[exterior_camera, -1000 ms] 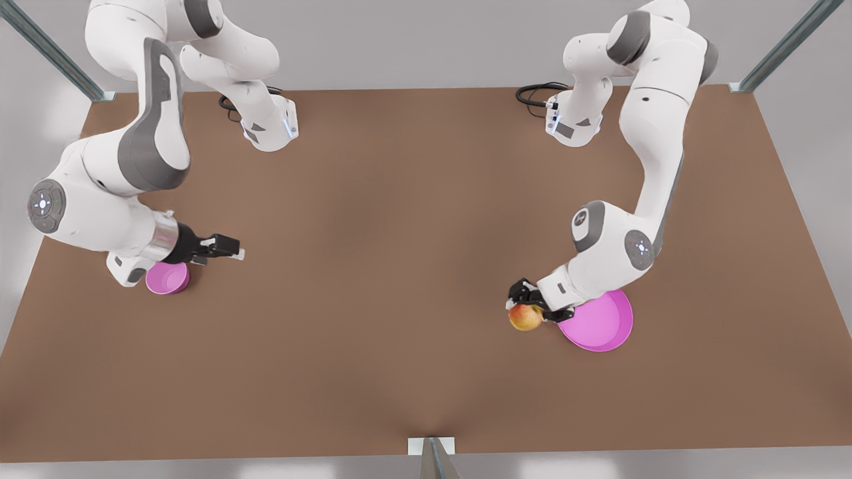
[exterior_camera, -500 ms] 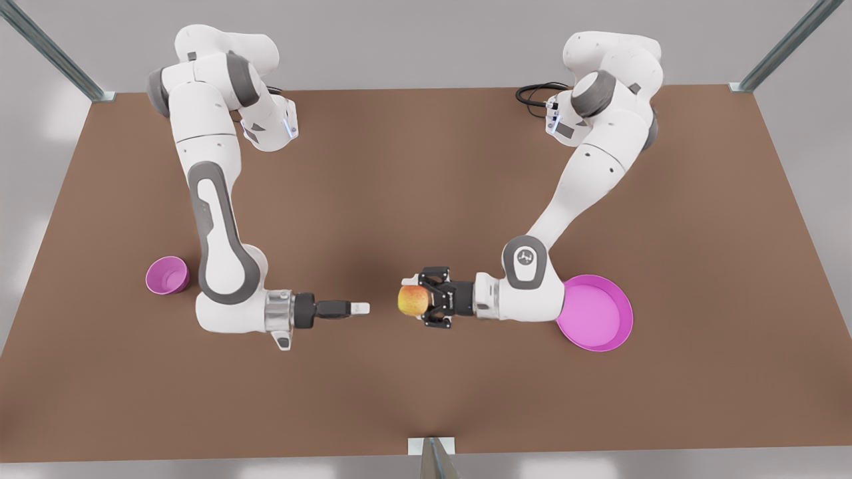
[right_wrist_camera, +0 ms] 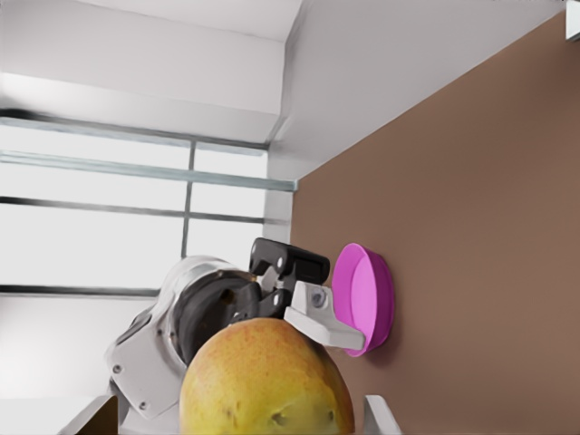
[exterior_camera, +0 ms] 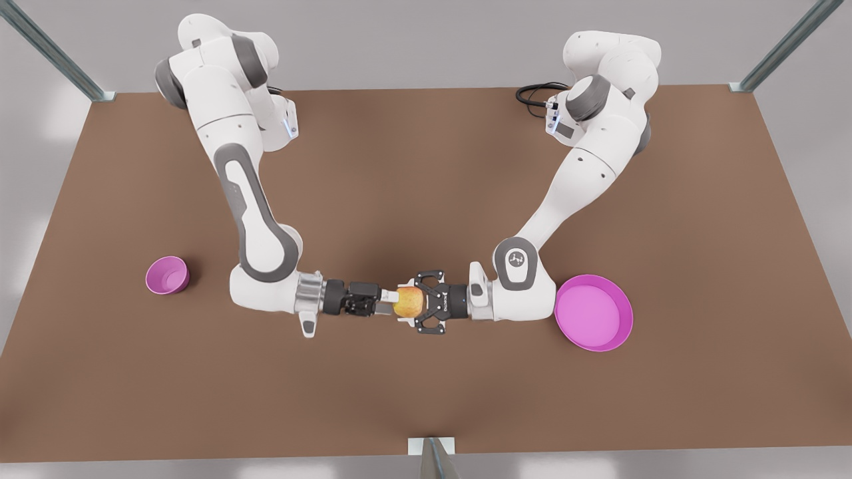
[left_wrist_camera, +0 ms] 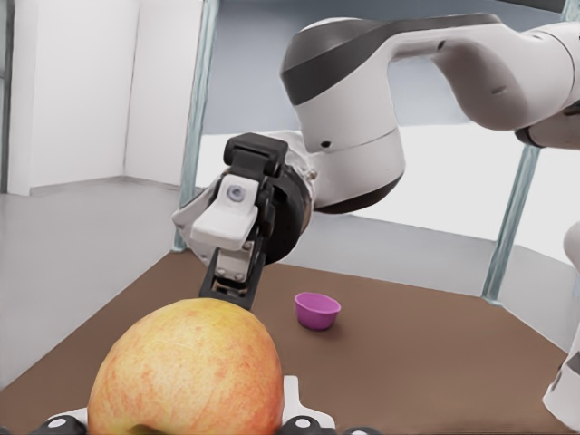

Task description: Use the left arm to pick up the apple from the plate, transfer it to the gripper of the right arm, and then use the right arm to place it into the bowl

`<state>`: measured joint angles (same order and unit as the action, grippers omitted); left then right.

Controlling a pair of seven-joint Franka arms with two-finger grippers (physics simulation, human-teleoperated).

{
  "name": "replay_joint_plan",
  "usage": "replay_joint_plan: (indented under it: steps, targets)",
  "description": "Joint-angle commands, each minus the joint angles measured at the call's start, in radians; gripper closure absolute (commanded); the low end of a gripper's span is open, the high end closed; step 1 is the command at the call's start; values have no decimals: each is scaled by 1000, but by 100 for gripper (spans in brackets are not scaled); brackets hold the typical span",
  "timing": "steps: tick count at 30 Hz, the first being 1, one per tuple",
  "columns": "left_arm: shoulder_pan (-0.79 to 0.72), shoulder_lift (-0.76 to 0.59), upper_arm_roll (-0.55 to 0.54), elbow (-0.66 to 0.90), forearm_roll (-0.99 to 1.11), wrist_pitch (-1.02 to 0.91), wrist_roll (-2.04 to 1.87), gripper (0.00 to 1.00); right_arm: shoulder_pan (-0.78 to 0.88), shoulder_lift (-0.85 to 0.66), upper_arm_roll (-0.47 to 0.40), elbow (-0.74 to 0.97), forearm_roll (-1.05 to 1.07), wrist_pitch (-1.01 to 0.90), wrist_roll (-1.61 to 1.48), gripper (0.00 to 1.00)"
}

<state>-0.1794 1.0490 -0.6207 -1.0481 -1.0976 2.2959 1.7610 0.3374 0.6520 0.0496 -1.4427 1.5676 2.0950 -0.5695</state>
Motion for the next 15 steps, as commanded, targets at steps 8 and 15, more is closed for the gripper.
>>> replay_joint_plan:
  steps: [8,15]
  targets:
    - [-3,3,-1,0,1,8,453,25,28,0,42,1,2,206,-236,0]
    - [-9,3,1,0,1,22,453,24,29,-2,49,-10,2,220,-280,0]
